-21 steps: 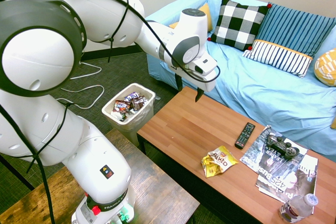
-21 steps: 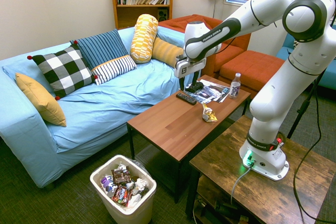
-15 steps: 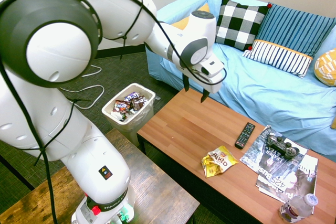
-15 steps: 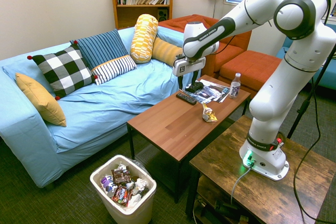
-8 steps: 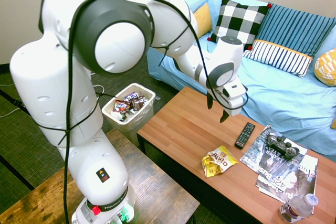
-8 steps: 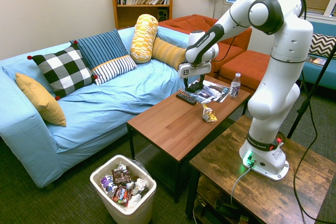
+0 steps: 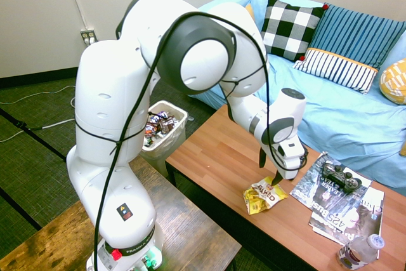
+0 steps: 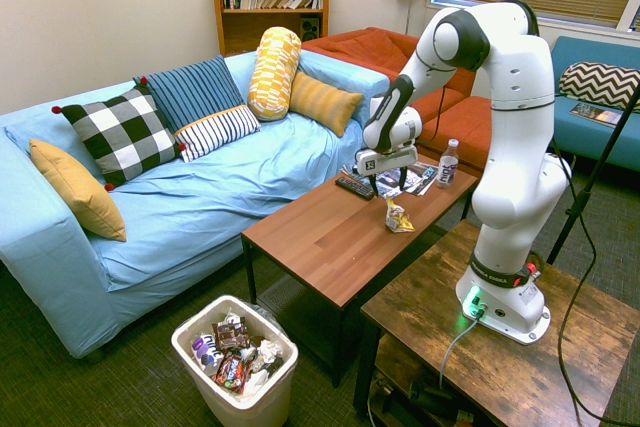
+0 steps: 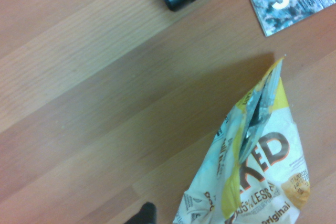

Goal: Throw the chip bag in the trash bin

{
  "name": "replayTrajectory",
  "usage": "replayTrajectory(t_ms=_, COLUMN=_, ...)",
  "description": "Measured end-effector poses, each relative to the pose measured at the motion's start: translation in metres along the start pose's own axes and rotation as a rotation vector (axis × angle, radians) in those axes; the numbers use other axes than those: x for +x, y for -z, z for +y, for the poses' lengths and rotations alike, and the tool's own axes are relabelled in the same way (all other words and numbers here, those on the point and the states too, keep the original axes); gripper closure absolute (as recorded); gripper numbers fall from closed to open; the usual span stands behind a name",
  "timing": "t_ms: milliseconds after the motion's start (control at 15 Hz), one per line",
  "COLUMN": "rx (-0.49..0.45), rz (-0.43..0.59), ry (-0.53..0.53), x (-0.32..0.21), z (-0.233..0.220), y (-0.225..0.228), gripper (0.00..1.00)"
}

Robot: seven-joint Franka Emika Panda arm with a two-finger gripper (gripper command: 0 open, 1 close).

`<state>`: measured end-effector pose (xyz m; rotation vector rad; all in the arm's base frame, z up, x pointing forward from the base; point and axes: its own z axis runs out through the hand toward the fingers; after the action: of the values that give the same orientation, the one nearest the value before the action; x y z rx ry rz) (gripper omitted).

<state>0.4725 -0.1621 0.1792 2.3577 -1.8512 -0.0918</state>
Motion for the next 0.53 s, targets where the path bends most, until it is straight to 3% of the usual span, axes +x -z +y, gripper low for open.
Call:
replayTrajectory(t_ms=467, rx=-0.041, rz=-0.03, ry=-0.029, x=0.011, z=-0.01, y=-0.055, gripper=0.0)
replayTrajectory(t_ms=533, rx=-0.043, rz=-0.03, ry=-0.028, x=0.012, z=-0.013, y=-0.058, gripper=1.0)
